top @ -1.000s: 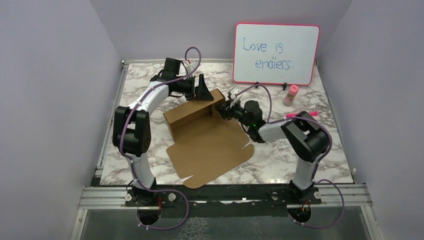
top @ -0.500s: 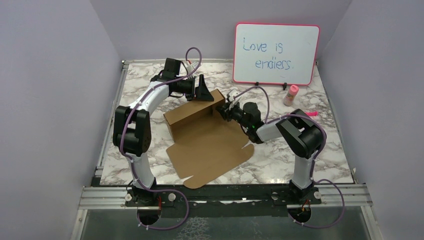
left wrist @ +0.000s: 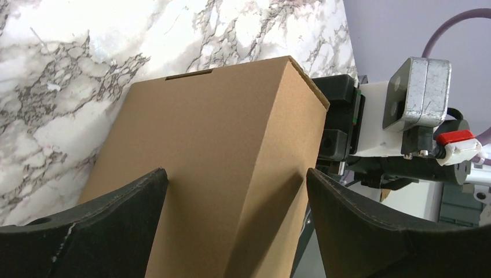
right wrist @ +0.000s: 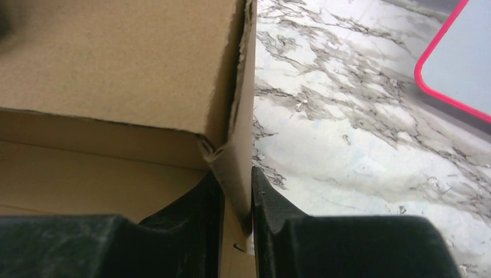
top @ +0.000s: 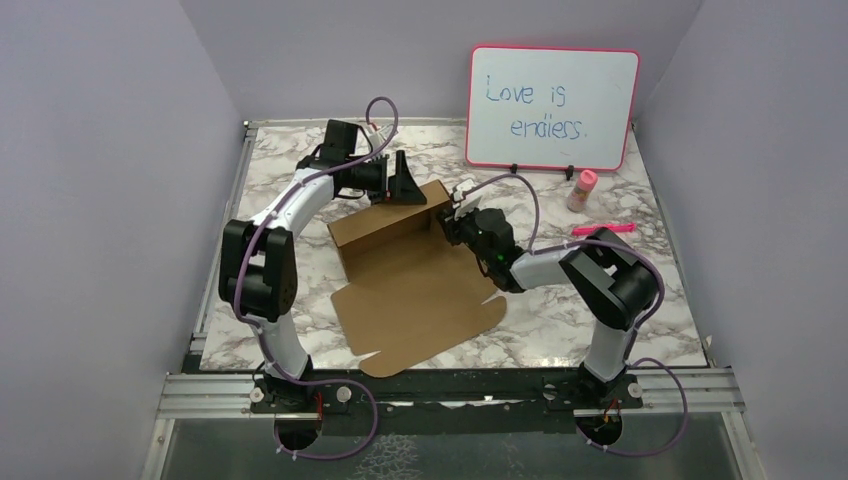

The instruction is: Fold the paper box

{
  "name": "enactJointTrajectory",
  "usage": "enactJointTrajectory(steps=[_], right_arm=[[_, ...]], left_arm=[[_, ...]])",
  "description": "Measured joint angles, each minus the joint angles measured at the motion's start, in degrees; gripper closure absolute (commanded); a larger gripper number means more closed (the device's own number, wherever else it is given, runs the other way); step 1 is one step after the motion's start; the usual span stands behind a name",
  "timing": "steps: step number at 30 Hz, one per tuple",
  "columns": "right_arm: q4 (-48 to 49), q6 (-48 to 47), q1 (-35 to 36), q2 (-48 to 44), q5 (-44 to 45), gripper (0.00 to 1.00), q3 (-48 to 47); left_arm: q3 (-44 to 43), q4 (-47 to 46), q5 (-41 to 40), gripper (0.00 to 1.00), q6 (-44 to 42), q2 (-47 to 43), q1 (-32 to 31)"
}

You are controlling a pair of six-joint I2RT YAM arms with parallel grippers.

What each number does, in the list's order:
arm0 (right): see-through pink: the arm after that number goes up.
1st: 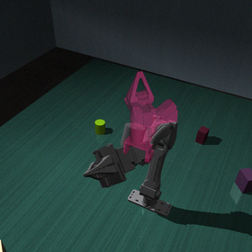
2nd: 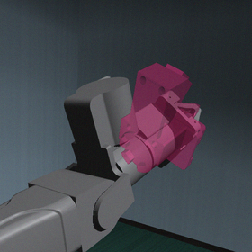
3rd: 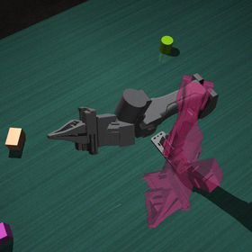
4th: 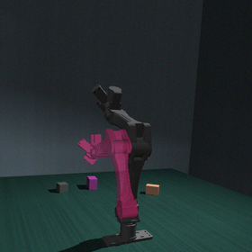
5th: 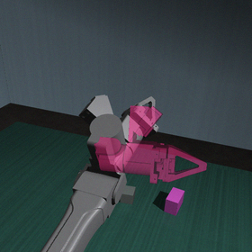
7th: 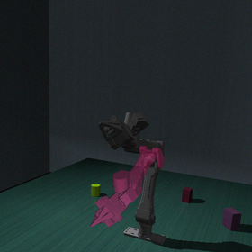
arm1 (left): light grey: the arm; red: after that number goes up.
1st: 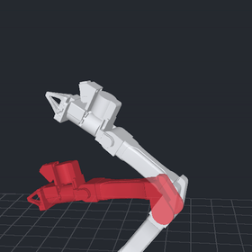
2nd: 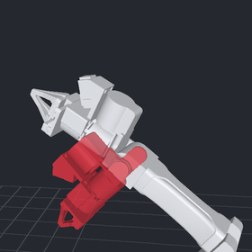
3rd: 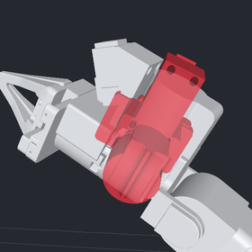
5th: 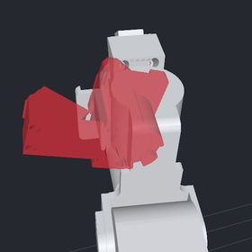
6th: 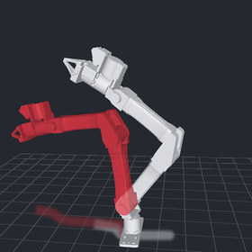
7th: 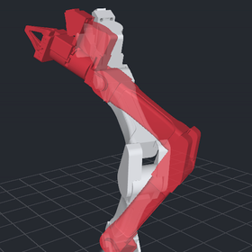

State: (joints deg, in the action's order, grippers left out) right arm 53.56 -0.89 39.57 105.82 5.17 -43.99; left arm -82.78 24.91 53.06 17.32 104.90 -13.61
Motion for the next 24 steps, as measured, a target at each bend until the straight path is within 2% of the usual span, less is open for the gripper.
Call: enactJointTrajectory(steps=[5, 14, 24], right_arm=[[-2.4, 3.3, 0.9, -2.5, 1.9, 0.67, 2.1], [4.1, 3.7, 0.9, -1.4, 0.1, 0.53, 7.1], [6.6, 2.3, 0.9, 2.3, -4.0, 0.52, 6.0]], left_arm=[[2.2, 0.0, -3.9, 0.07, 0.9, -3.9, 0.1], [1.9, -0.1, -10.2, 0.05, -0.3, -6.8, 0.2], [-0.5, 0.1, -8.7, 0.05, -0.6, -2.7, -0.1]])
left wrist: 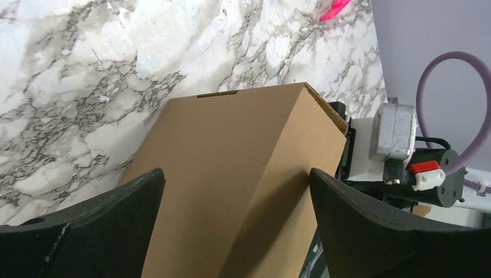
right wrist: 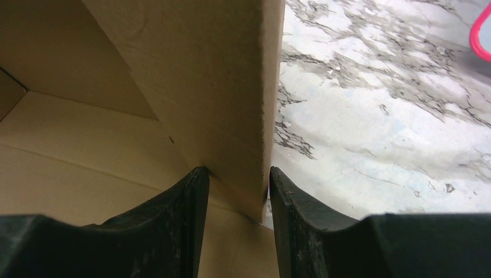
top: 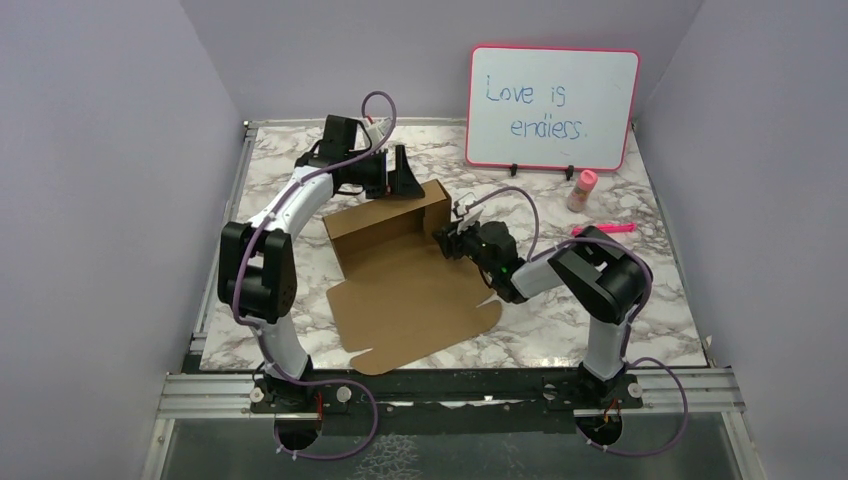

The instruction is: Fold the paper box

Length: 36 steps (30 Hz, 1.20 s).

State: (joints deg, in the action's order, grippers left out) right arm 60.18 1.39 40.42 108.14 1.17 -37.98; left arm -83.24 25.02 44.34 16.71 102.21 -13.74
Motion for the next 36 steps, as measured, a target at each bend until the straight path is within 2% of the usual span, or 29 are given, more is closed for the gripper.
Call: enactJointTrajectory(steps=[2, 6, 15, 17, 20, 27, 36], right_arm=[[-0.1, 0.0, 0.0, 0.3, -0.5, 0.55, -0.6], [-0.2, 0.1, 0.0, 0.7, -0.9, 0.69, -1.3], [-1.6, 3.2, 0.0, 0.0, 1.0, 0.84, -1.7], [-3.1, 4.7, 0.0, -1.1, 2.8, 0.82, -1.6], [-3.2, 6.1, 0.0, -2.8, 3.7, 0.73, -0.2], [1.2, 4.5, 0.0, -3.1, 0.7, 0.63, 2.4], [5.8, 0.6, 0.0, -2.1, -0.9, 0.64, 0.6]], left_arm=[[0.0, 0.0, 1.0, 0.05, 0.0, 1.0, -0.1], [0.0, 0.0, 3.7, 0.05, 0.1, 2.3, -0.3], [0.0, -0.1, 7.6, 0.05, 0.4, 2.6, -0.7], [0.1, -0.2, 8.0, 0.05, 0.5, 2.6, -1.0], [0.7, -1.0, 9.1, 0.05, 0.9, 2.6, -1.1], [2.4, -1.8, 9.6, 0.05, 0.9, 2.6, -1.9], [2.7, -2.2, 10.2, 0.06, 0.3, 2.6, -3.0]])
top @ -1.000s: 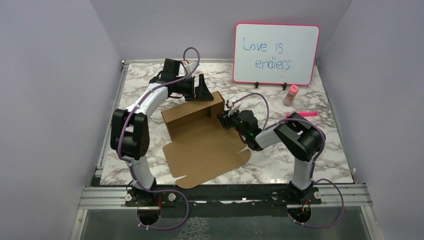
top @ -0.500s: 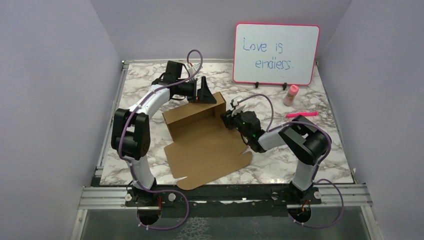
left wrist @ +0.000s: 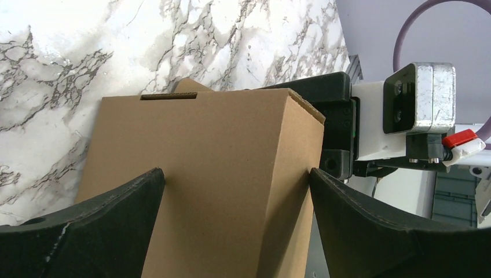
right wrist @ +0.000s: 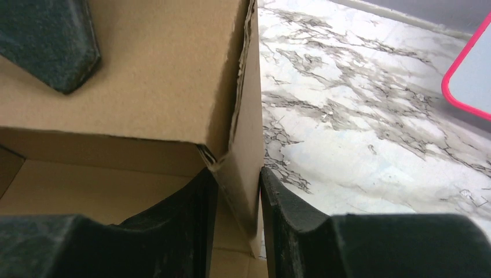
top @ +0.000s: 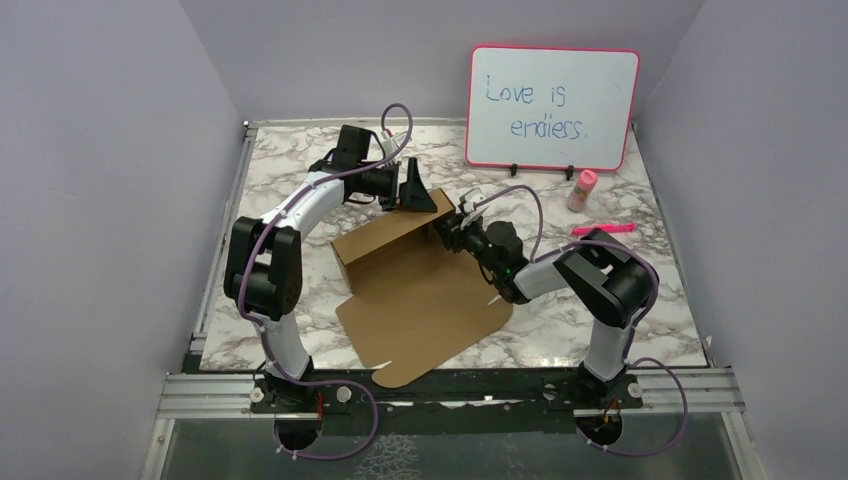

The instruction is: Fold the paper box

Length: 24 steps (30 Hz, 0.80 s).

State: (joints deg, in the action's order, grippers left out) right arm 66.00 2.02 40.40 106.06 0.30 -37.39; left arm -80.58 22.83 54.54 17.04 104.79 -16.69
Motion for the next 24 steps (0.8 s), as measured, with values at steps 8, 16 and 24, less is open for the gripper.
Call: enactJointTrajectory(steps=[8, 16, 24], right_arm=[[0.6, -0.6, 0.0, 0.3, 1.3, 0.76, -1.3], [-0.8, 0.1, 0.4, 0.1, 8.3, 0.81, -1.6], [-6.9, 2.1, 1.0, -1.3, 15.8, 0.79, -3.2]], left_arm=[[0.2, -0.1, 0.5, 0.05, -0.2, 0.0, -0.4], [0.5, -0.7, 0.5, 0.05, -0.2, 0.0, -0.7], [2.0, -2.5, 0.2, 0.05, -0.4, -1.0, -1.7]])
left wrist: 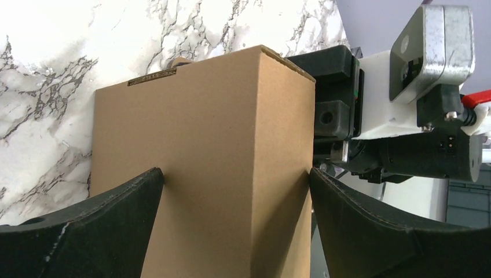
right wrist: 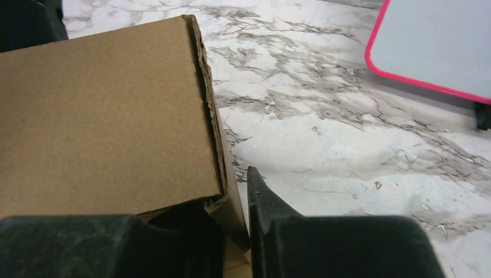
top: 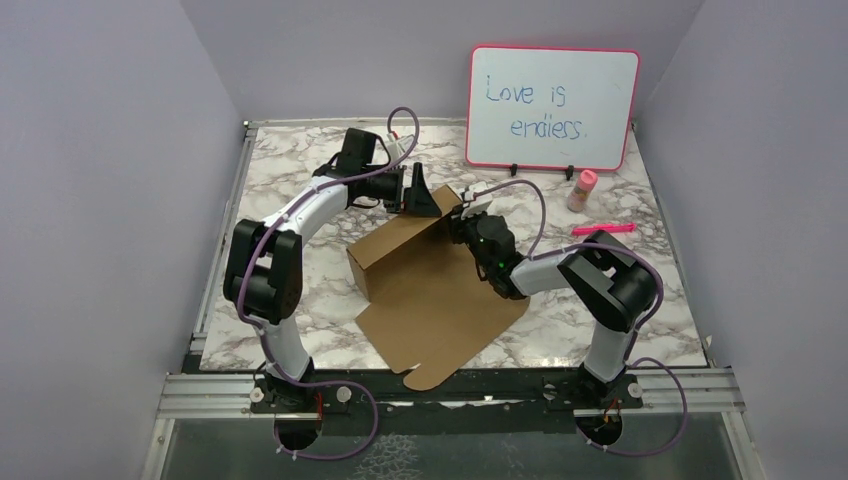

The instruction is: Fold the paper box

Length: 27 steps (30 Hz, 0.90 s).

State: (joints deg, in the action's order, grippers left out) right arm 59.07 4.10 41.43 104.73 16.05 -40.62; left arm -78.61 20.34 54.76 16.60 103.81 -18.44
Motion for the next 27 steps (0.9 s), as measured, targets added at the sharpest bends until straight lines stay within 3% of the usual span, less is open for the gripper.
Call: enactJointTrajectory(steps=[7, 11, 27], right_arm=[[-3.5, 0.8, 0.6, 0.0, 5.4, 0.77, -1.7], [-3.5, 0.9, 0.6, 0.0, 5.6, 0.7, -1.7], [0.5, -2.3, -0.1, -2.3, -2.1, 0.47, 4.6]], left_arm=[[1.4, -2.4, -0.8, 0.05, -0.3, -1.0, -0.3], [1.6, -2.6, -1.1, 0.05, -0.4, -1.2, -0.4], [1.7, 4.8, -8.8, 0.05, -2.6, -5.1, -0.5]])
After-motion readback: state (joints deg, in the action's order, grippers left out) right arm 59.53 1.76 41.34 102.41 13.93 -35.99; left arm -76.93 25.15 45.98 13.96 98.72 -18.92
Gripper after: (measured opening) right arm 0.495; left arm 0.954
